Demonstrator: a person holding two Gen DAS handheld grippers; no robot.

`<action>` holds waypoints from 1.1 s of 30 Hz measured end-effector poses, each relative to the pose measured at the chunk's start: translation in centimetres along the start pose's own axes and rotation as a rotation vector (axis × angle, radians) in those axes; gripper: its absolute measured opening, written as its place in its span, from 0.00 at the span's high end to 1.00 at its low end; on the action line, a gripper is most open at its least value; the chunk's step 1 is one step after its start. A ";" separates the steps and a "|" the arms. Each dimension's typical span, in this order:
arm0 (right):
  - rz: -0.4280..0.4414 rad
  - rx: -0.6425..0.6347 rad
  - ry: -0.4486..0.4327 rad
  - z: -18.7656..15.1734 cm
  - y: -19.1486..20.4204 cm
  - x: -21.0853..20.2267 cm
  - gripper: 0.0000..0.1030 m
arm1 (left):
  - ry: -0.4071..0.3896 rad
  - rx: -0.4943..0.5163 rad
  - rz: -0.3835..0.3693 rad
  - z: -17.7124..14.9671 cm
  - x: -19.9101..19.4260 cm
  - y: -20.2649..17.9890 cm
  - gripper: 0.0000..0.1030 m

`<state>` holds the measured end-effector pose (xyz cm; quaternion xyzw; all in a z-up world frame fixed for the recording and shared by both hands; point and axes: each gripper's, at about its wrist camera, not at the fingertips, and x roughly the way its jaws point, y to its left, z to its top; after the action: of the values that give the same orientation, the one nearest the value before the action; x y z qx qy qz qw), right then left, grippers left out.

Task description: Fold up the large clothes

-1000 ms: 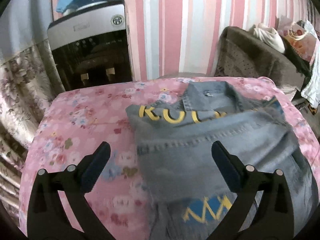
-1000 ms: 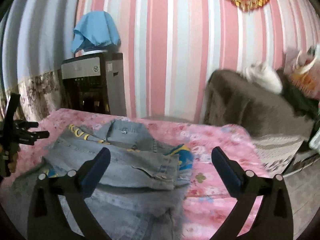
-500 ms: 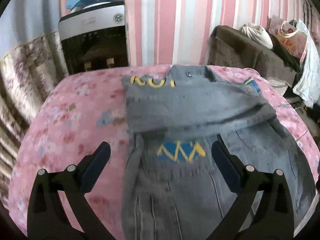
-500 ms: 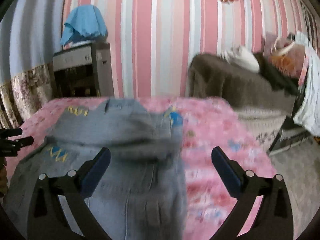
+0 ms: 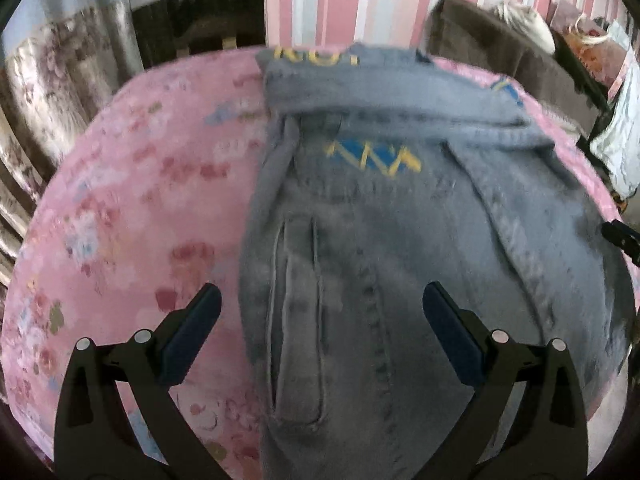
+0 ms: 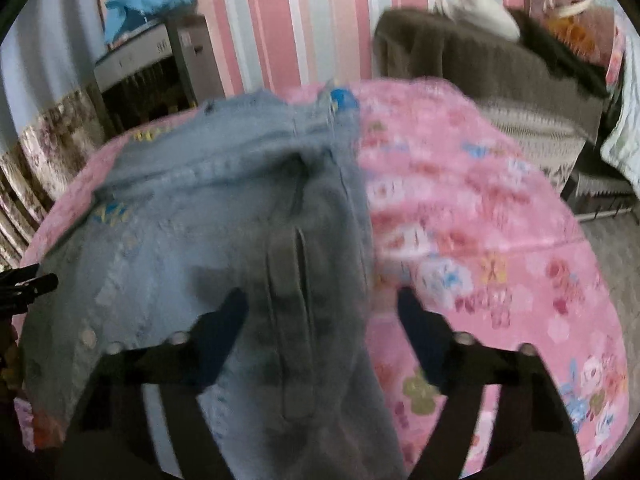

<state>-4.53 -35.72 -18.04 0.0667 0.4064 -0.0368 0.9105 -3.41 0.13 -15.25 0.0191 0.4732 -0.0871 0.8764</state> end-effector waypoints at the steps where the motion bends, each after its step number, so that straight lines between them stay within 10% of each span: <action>1: 0.003 0.000 0.027 -0.3 -0.2 0.2 0.45 | 0.010 0.007 -0.007 -0.3 0.1 0.1 0.03; 4: 0.014 0.019 0.059 -0.9 -1.2 0.5 0.46 | 0.026 0.027 -0.018 -0.7 0.2 0.5 0.07; 13: 0.055 -0.017 0.082 -0.6 0.1 0.7 0.88 | 0.061 0.089 -0.098 0.0 0.7 -0.5 0.87; 23: 0.097 0.006 -0.102 3.8 0.1 -2.1 0.91 | -0.127 0.141 -0.117 5.9 -3.2 -0.7 0.88; 33: 0.227 0.056 -0.326 16.0 -0.6 -2.8 0.91 | -0.303 0.111 -0.088 16.6 -4.2 1.6 0.87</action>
<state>5.29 -38.65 -5.47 0.1306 0.2422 0.0445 0.9604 8.31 0.37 -2.66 0.0333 0.3306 -0.1534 0.9306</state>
